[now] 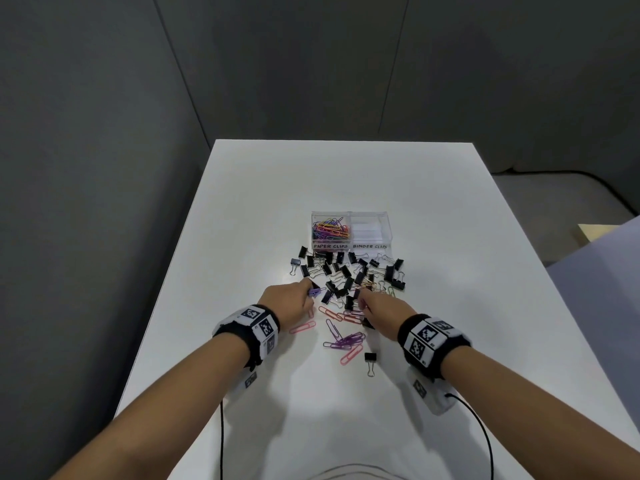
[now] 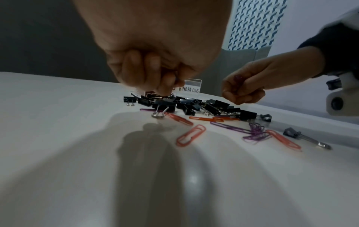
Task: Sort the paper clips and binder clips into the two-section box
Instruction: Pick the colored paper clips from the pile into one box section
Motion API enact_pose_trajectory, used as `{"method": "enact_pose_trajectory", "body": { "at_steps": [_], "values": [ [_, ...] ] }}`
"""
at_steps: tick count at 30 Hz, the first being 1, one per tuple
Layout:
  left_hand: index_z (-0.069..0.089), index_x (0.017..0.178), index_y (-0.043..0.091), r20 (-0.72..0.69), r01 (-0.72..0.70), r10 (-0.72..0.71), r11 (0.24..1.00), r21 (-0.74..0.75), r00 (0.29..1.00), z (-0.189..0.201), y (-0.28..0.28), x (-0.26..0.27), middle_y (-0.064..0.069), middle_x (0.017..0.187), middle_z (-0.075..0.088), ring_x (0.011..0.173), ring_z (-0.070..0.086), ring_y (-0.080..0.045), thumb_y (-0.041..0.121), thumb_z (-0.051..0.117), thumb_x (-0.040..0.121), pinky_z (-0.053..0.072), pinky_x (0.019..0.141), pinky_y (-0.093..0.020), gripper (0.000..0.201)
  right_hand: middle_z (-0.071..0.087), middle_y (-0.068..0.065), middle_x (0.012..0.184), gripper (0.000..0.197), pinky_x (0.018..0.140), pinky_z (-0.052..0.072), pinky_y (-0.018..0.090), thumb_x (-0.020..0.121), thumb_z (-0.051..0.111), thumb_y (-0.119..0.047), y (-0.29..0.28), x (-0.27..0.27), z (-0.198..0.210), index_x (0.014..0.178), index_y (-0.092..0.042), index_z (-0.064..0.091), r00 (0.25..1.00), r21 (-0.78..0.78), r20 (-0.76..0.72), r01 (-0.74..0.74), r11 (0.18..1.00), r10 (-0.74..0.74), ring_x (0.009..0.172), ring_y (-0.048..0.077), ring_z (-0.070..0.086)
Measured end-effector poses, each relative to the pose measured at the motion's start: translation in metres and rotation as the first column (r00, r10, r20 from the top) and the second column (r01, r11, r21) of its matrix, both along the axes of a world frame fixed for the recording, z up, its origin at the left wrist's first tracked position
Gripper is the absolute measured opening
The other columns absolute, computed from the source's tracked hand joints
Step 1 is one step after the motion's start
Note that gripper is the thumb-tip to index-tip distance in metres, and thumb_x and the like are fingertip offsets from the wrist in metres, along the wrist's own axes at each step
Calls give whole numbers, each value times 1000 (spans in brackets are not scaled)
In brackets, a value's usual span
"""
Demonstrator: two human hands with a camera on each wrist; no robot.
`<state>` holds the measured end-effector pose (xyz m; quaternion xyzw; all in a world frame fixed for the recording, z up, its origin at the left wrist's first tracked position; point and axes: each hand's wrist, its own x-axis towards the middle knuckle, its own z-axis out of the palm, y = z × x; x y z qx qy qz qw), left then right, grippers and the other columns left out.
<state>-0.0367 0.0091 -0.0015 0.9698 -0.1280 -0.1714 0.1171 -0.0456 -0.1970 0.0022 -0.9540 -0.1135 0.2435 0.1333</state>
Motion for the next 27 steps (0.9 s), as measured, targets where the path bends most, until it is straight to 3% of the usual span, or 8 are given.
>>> {"method": "enact_pose_trajectory", "body": {
  "at_steps": [4, 6, 10, 12, 17, 21, 24, 27],
  "values": [
    [42, 93, 18, 17, -1, 0, 996, 94, 1000, 3, 2, -1, 2, 82, 57, 78, 54, -20, 60, 34, 91, 38, 71, -29, 43, 60, 6, 93, 20, 69, 43, 32, 97, 40, -31, 3, -1, 0, 99, -13, 48, 998, -87, 30, -51, 995, 54, 79, 23, 55],
    [45, 87, 25, 13, -25, 24, 995, 92, 1000, 3, 2, 1, 5, 77, 53, 75, 50, -16, 68, 32, 87, 35, 66, -27, 45, 63, 5, 102, 30, 76, 49, 34, 93, 48, -38, 4, -1, -2, 106, -12, 51, 995, -126, 42, -79, 989, 85, 87, 23, 60],
    [57, 79, 28, 59, -18, 10, 989, 147, 998, -3, 1, 6, 3, 66, 58, 74, 61, -17, 77, 26, 81, 30, 53, -23, 58, 61, 7, 109, 32, 79, 49, 36, 90, 53, -37, 9, -1, -5, 107, -10, 50, 988, -154, 65, -130, 980, 141, 95, 26, 61],
    [61, 74, 21, 76, -30, 17, 984, 173, 997, -1, -2, 6, 4, 58, 51, 69, 57, -18, 71, 28, 85, 28, 51, -24, 62, 60, 7, 112, 30, 80, 49, 37, 91, 51, -34, 13, 0, -6, 109, -9, 51, 985, -159, 88, -134, 978, 149, 97, 27, 61],
    [42, 64, 17, 103, -41, 26, 989, 142, 994, 1, 1, 4, 1, 53, 40, 65, 48, -21, 47, 29, 97, 20, 48, -25, 46, 59, 10, 112, 24, 78, 51, 38, 95, 42, -24, 14, 4, -9, 110, -7, 53, 985, -178, 89, -130, 975, 148, 95, 29, 62],
    [41, 73, 20, 65, 6, -14, 992, 126, 998, -2, 8, 3, -2, 65, 48, 74, 54, -28, 35, 28, 99, 27, 57, -27, 34, 54, 10, 112, 24, 73, 50, 37, 95, 42, -21, 13, 6, -7, 112, -6, 51, 981, -166, 66, -170, 971, 183, 92, 30, 61],
    [46, 81, 17, 33, 47, -52, 991, 124, 998, -4, 12, 4, -1, 62, 43, 72, 49, -26, 30, 26, 101, 29, 64, -26, 31, 53, 6, 89, 15, 65, 43, 32, 94, 39, -20, 11, 8, -4, 102, -10, 46, 990, -86, 60, -121, 989, 127, 78, 26, 56],
    [49, 98, 11, -20, 69, -67, 991, 113, 998, -5, 16, 8, -2, 62, 47, 72, 50, -26, 31, 21, 100, 31, 65, -27, 34, 52, 4, 78, 21, 62, 39, 30, 95, 40, -20, 5, 10, 2, 115, -11, 42, 993, -40, 29, -117, 992, 118, 68, 23, 49]
  ]
}}
